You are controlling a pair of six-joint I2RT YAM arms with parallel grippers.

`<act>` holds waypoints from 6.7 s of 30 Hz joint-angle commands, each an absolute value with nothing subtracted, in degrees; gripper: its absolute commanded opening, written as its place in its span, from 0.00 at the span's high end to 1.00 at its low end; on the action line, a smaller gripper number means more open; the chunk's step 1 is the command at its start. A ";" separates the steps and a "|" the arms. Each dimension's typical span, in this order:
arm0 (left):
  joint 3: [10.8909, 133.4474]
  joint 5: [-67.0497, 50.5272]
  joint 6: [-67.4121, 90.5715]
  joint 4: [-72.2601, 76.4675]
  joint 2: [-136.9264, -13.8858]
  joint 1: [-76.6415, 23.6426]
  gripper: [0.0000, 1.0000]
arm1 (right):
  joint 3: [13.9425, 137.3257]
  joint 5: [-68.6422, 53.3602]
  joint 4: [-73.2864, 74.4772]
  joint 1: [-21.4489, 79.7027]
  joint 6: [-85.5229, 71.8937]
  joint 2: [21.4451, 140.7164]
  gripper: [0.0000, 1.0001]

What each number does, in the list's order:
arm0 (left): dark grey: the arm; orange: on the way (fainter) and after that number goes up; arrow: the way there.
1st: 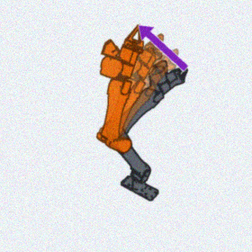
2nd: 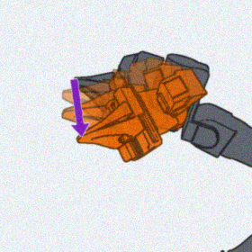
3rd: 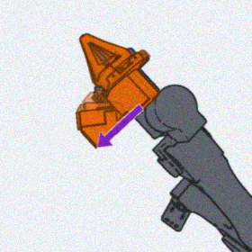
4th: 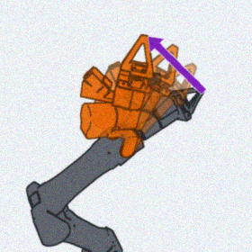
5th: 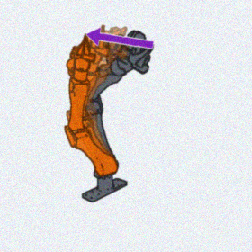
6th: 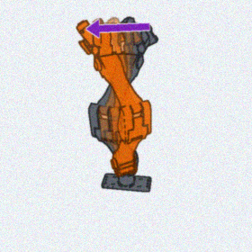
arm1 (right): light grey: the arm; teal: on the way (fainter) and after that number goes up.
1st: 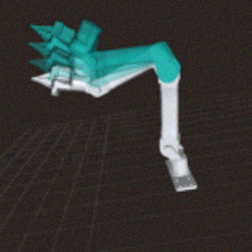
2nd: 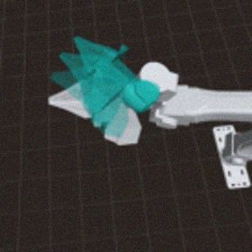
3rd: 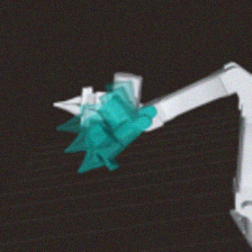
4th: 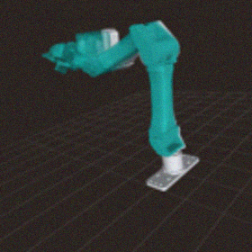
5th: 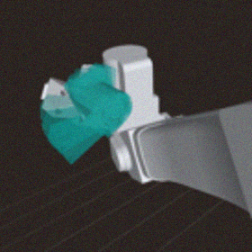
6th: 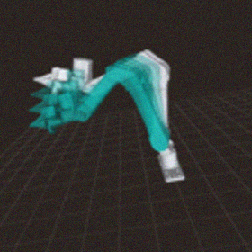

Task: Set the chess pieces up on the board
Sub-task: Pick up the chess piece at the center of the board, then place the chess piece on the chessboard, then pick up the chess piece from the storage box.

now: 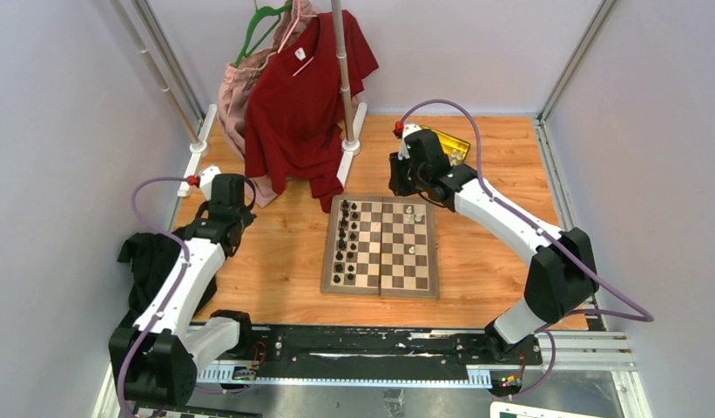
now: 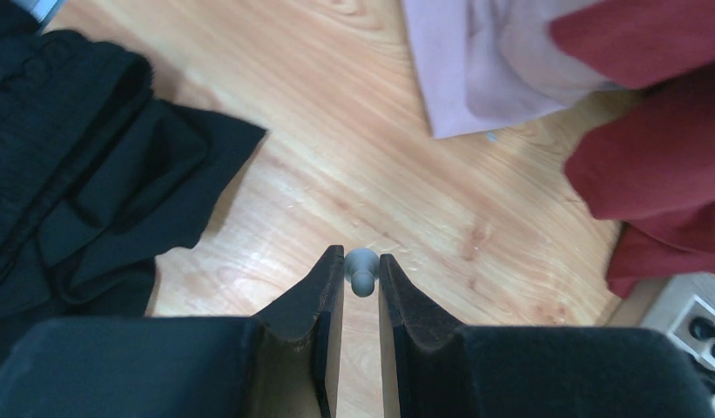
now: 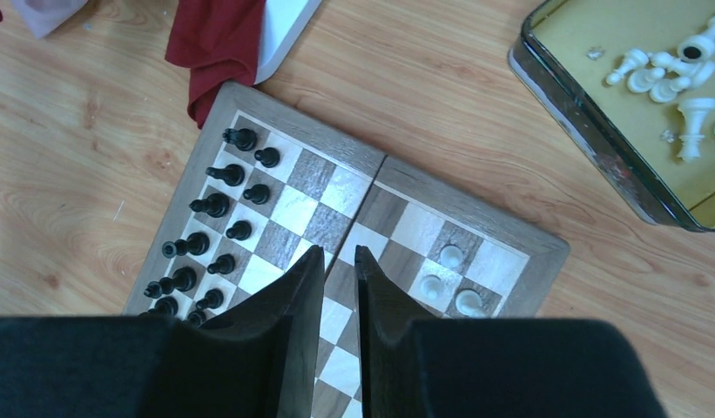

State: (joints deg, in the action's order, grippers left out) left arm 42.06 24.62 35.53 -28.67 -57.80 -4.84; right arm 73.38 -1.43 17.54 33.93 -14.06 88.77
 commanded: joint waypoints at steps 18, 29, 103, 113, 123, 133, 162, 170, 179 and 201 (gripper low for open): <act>63.53 16.83 13.07 -23.31 -74.50 -29.97 1.00 | 66.70 4.82 14.34 24.42 -17.05 79.42 0.76; 68.49 8.96 3.84 -24.84 -81.16 -42.35 1.00 | 64.87 12.99 17.61 17.91 -20.54 76.49 0.77; 98.91 5.16 16.08 -34.41 -123.65 -57.22 1.00 | 65.40 11.34 15.31 6.42 -26.24 85.81 0.77; 98.94 5.00 16.17 -33.95 -124.45 -57.22 0.93 | 65.05 11.23 15.19 6.36 -26.22 85.69 0.77; 98.58 5.85 16.04 -34.18 -123.22 -57.21 0.68 | 64.87 10.99 15.11 6.38 -26.10 85.61 0.77; 96.94 7.99 16.34 -34.89 -120.51 -57.22 0.57 | 64.83 10.82 14.94 6.35 -26.04 85.45 0.77; 95.23 22.77 16.17 -43.82 -92.55 -50.64 0.30 | 113.02 -1.30 34.21 7.47 -16.33 121.27 0.69; 90.75 22.30 14.59 -41.54 -90.53 -49.24 0.29 | 126.97 -3.34 39.07 8.12 -16.83 132.84 0.67; 88.40 20.06 13.73 -39.51 -90.15 -47.87 0.29 | 132.74 -4.10 41.60 8.51 -17.26 139.78 0.65; 86.00 16.50 12.57 -37.75 -89.46 -45.76 0.28 | 140.12 -2.43 46.33 9.67 -17.29 148.33 0.64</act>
